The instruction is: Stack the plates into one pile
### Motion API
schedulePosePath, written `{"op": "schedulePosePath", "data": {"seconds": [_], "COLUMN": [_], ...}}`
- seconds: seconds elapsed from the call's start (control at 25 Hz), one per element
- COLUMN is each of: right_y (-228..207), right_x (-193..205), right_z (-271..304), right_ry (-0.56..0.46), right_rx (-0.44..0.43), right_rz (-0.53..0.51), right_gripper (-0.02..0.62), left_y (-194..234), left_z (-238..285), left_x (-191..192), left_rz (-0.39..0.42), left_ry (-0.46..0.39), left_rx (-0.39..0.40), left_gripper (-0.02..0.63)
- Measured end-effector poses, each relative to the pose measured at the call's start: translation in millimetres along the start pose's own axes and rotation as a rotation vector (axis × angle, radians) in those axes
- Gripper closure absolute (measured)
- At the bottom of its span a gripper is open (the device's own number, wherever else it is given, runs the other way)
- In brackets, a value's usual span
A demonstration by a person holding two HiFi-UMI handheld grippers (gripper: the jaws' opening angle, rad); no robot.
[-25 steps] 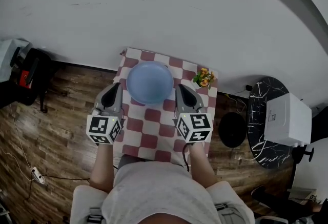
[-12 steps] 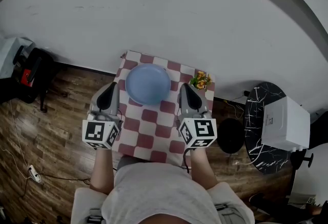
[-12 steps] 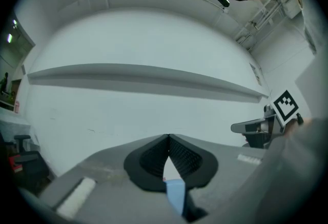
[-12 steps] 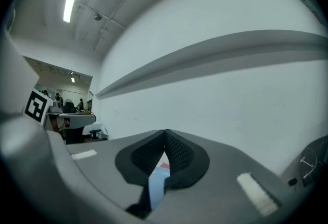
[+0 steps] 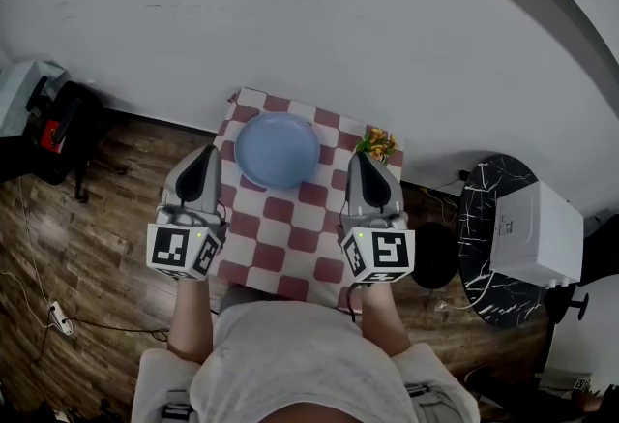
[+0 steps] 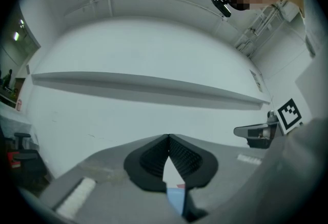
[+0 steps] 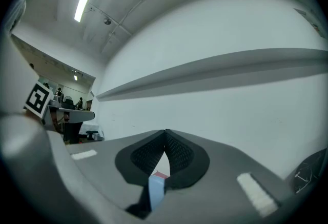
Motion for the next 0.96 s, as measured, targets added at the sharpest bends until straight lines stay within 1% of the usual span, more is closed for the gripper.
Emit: {"op": "schedulePosePath", "data": {"seconds": [0.24, 0.36, 0.68, 0.96], "right_y": [-0.9, -3.3, -6.6, -8.8], "right_x": [-3.9, -4.0, -5.5, -3.8], "right_z": [-9.6, -13.9, -21.9, -27.5], "right_ry": [-0.013, -0.011, -0.012, -0.006], "right_rx": [-0.006, -0.002, -0.008, -0.016], "right_rz": [-0.009, -0.011, -0.015, -0.011], "right_gripper": [0.595, 0.595, 0.595, 0.595], "left_y": [-9.4, -15.1, -21.7, -29.9], "left_z": [-3.9, -5.2, -8.5, -8.4], "left_x": [-7.6, -10.0, -16.6, -18.1], "left_rz": [0.004, 0.023, 0.03, 0.034], "left_ry": [-0.03, -0.04, -0.057, -0.056], "left_rx": [0.001, 0.002, -0.016, -0.005], "left_gripper": [0.603, 0.603, 0.603, 0.604]}}
Point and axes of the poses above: the fingertips, and each gripper's own axes: z forward along the fingers, y to its left, x out of its underside, the point moved 7 cm from there along -z, backward along the fingers, and after that the axes turned 10 degrees about z, right-handed, at the moved point
